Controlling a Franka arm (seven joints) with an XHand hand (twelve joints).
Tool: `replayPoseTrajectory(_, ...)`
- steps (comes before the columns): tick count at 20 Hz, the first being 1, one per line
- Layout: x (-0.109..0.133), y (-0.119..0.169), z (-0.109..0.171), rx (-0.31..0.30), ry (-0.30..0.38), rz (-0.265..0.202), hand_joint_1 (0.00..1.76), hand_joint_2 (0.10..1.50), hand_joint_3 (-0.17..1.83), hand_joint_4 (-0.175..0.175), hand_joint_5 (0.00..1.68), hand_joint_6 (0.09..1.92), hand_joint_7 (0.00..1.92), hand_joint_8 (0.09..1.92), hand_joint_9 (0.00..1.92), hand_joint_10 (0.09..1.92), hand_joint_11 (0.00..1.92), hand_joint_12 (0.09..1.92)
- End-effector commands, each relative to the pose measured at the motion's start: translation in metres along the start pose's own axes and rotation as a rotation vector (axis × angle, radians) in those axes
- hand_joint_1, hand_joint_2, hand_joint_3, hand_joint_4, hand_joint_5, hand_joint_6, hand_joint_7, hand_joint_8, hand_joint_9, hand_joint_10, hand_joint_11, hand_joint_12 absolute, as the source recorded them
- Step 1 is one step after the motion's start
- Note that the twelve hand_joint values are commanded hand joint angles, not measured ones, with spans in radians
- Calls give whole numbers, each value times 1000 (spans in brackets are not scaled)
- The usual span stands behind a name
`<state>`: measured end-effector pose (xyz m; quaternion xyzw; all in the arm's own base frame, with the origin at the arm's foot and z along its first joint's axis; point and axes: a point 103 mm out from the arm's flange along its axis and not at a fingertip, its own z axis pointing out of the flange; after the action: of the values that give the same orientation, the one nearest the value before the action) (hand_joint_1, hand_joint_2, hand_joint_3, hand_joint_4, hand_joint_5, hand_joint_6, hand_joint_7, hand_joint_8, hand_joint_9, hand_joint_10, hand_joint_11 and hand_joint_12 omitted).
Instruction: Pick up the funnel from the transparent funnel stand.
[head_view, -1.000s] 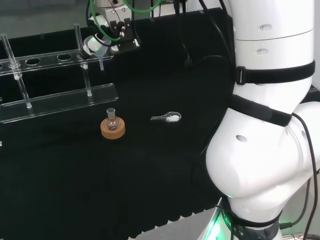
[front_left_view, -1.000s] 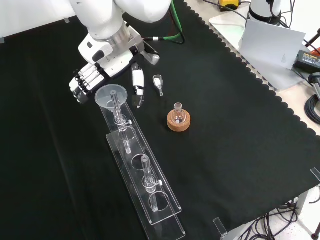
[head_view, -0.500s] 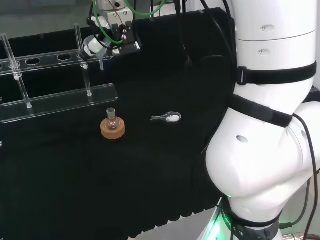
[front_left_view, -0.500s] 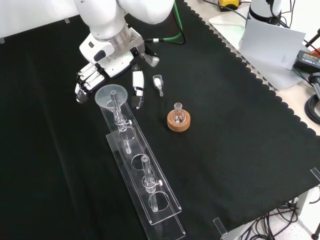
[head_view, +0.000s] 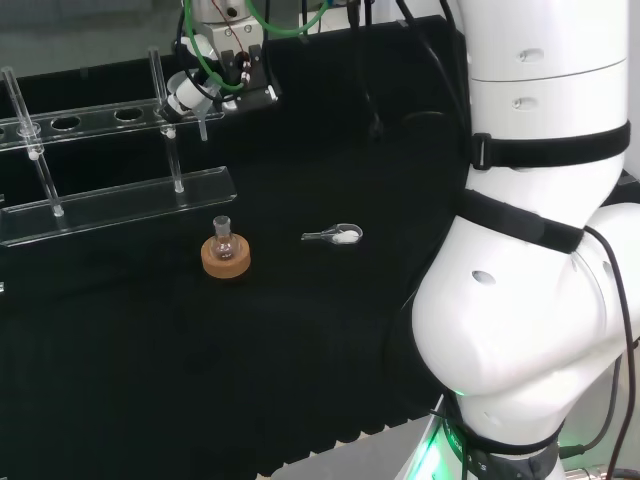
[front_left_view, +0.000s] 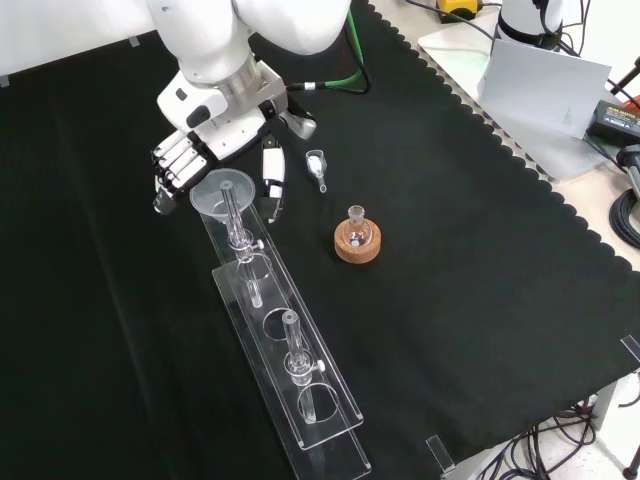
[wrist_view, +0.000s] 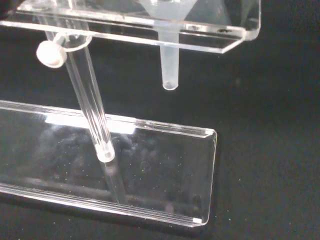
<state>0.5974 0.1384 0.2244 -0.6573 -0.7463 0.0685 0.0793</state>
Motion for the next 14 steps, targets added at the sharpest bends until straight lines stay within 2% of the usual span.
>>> replayPoseTrajectory(1,-2,2,3,10,0,1,611,670,37,-1,222,87,219,633,147,857,0,1445)
replayPoseTrajectory(9,-7,3,5,17,24,14,642,689,60,5,326,87,304,628,241,807,0,1451)
replayPoseTrajectory(14,-11,3,4,10,38,15,669,698,98,9,435,87,448,586,357,746,0,1461)
